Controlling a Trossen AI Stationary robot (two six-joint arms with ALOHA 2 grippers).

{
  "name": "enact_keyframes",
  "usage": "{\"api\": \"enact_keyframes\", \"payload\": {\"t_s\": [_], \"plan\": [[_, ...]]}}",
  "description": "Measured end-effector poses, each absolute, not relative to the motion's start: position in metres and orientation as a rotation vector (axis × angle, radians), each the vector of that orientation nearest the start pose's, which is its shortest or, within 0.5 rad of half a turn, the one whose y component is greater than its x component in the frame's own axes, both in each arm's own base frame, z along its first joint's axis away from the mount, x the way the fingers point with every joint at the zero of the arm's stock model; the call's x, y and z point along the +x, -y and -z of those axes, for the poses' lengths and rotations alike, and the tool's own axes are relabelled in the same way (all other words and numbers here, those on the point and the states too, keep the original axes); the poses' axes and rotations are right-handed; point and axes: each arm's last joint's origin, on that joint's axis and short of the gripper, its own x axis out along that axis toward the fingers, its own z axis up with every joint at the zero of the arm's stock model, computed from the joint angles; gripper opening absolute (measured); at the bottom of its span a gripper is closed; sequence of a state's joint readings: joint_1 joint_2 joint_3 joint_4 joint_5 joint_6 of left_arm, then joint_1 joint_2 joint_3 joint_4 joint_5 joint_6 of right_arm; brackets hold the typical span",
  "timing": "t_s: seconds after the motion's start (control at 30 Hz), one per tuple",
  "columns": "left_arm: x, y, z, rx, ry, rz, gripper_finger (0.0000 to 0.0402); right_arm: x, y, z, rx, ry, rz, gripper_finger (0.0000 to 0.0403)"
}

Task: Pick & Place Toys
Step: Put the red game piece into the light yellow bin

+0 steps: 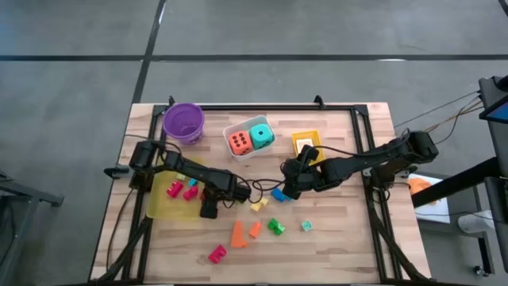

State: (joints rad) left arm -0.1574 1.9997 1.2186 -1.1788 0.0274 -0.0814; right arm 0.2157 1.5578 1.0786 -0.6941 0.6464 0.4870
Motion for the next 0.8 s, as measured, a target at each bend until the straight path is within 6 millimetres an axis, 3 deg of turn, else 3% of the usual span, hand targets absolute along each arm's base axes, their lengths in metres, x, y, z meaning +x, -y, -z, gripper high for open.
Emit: {"api": "enact_keyframes", "payload": {"t_s": [0.17,0.3,0.43,0.67,0.8], "plan": [[0.3052,0.0487,-0.1243,0.105,-1.961,0.049,0.0257,0.2937,-0.0465,-0.224,-0.059,-0.939,0.62,0.0233],[0.3034,0.0486,-0.1247,0.137,-1.978,0.093,0.0268,0.2936,-0.0466,-0.224,-0.059,-0.939,0.62,0.0233],[0.3034,0.0487,-0.1246,0.143,-1.977,0.108,0.0233,0.2936,-0.0466,-0.2239,-0.059,-0.941,0.619,0.0233],[0.3036,0.0476,-0.1251,0.202,-1.975,0.131,0.0127,0.2935,-0.0466,-0.2239,-0.064,-0.944,0.616,0.0233],[0.3037,0.0476,-0.1251,0.215,-1.973,0.15,0.0126,0.2935,-0.0468,-0.2239,-0.067,-0.945,0.614,0.0233]]}}
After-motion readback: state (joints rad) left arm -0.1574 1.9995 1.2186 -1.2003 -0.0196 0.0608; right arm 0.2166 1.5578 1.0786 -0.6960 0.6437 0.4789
